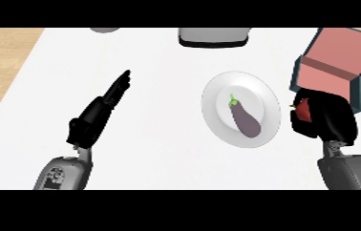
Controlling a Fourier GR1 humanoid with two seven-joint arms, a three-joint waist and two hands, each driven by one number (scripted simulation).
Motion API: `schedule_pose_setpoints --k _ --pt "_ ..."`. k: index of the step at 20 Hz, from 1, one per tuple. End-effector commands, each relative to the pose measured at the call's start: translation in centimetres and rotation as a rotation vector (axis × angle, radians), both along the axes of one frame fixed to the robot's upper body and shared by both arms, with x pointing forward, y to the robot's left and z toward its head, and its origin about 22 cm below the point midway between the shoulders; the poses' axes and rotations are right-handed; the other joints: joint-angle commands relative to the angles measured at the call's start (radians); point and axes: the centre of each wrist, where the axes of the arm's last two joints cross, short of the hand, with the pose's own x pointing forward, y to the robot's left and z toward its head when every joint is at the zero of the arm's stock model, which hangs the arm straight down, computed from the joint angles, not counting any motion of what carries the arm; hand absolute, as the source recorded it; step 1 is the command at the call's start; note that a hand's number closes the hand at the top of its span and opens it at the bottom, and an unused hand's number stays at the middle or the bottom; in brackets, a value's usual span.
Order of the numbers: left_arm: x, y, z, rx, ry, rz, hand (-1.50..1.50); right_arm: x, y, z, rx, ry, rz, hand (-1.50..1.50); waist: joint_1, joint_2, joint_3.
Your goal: Pick the bell pepper from the plate and place it in the cardboard box
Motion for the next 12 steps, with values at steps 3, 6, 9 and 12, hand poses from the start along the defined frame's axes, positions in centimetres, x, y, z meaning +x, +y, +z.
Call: schedule_pose_setpoints --k 3,6,9,12 --pt "-0.3 -0.2 -0.9 0.008 0.004 -0.005 0.0 -3.9 1.0 6.9 0.024 -0.114 0.075 1.5 -0.013 -0.003 0.0" --pt "-0.4 -0.7 -1.3 0.01 0.011 -0.006 0.0 -5.6 1.4 9.5 0.091 -0.184 0.098 1.5 -0.011 -0.002 0.0" --pt "-0.5 1.4 0.6 0.002 0.002 0.026 0.0 -7.6 2.4 12.7 0.131 -0.289 0.065 1.5 -0.008 -0.005 0.0" --pt "-1.5 -1.9 0.1 -0.005 0.005 -0.002 0.0 -5.5 1.7 14.6 0.175 -0.329 -0.017 1.5 0.006 0.0 0.0"
